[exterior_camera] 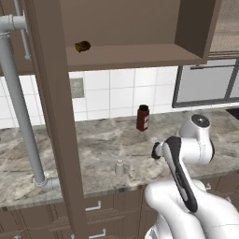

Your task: Pick the shaker and shaker from the counter and place them in the cabinet.

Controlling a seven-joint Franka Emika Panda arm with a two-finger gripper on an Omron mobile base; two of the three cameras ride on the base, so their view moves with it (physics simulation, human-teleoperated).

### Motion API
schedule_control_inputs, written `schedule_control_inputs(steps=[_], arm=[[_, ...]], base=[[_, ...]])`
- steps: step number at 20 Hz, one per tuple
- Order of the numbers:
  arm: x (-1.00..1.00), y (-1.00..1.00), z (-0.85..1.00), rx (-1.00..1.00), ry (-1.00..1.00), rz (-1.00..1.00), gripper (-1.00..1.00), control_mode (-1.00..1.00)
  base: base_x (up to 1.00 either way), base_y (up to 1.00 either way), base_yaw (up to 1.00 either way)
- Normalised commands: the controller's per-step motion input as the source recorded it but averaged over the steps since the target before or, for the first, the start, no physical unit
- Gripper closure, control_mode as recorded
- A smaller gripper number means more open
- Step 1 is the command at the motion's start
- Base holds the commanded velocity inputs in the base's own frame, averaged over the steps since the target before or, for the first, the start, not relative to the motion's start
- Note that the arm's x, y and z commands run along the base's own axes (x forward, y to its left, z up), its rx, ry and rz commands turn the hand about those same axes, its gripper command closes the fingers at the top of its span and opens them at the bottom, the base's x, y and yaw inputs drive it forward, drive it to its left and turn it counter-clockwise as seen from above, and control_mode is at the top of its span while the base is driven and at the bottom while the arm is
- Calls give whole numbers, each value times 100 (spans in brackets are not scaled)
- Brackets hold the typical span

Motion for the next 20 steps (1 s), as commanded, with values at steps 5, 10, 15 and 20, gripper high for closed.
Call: schedule_control_inputs(steps=[5,10,15,20], arm=[[25,0,-16,1,0,0,-100,-100],[30,0,-13,2,0,0,-100,-100],[28,0,-11,1,0,0,-100,-100],[25,0,-22,0,0,0,-100,-100]], base=[[0,0,0],[0,0,0],[0,0,0],[0,0,0]])
